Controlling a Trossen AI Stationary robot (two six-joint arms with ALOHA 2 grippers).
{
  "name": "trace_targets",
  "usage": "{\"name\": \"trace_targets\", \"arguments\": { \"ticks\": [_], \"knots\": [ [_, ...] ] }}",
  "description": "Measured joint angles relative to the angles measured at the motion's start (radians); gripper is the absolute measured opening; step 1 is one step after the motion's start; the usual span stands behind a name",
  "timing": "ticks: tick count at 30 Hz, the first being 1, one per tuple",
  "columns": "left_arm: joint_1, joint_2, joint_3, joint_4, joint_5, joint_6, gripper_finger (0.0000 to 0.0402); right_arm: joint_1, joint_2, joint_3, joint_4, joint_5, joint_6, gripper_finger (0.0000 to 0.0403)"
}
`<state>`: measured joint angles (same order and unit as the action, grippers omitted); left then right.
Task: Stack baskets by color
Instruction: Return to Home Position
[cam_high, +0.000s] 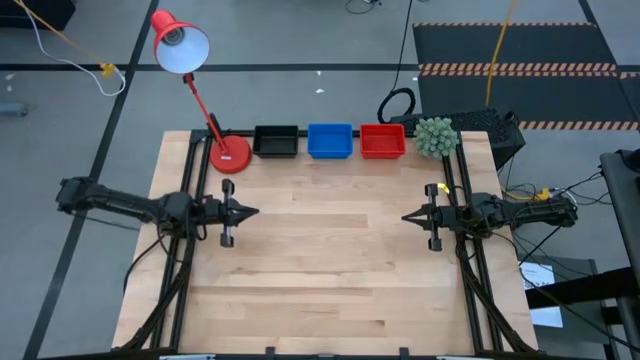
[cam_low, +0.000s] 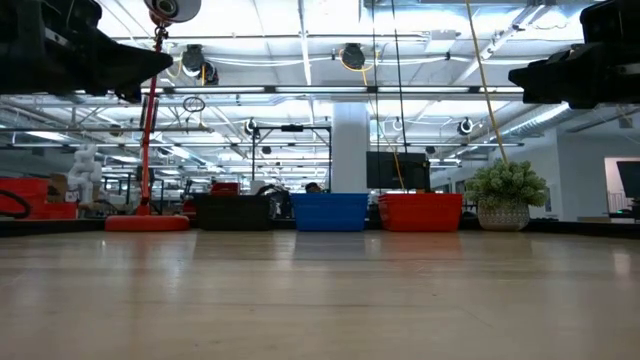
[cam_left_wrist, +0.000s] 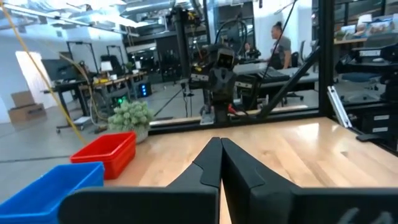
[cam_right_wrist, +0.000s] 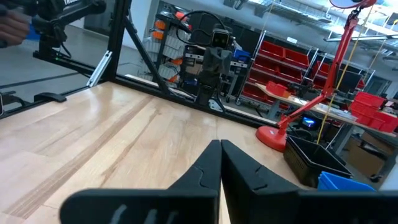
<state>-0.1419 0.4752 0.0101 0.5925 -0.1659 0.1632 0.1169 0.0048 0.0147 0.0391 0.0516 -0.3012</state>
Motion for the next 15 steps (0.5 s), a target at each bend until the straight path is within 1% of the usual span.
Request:
{"name": "trace_targets", "arguments": {
  "ticks": [3,6,11,15],
  "knots": [
    [0.059,-0.053,0.0,-0.056,0.06,-0.002,0.0003,0.0,0.0,0.0,0.0,0.0,0.0,0.0],
    [0.113,-0.095,0.0,-0.111,0.099,-0.018,0.0008,0.0,0.0,0.0,0.0,0.0,0.0,0.0],
    [0.184,-0.153,0.0,-0.19,0.171,-0.029,0.0003,0.0,0.0,0.0,0.0,0.0,0.0,0.0],
    [0.218,-0.186,0.0,-0.267,0.192,-0.041,0.0007,0.0,0.0,0.0,0.001,0.0,0.0,0.0]
  ]
}}
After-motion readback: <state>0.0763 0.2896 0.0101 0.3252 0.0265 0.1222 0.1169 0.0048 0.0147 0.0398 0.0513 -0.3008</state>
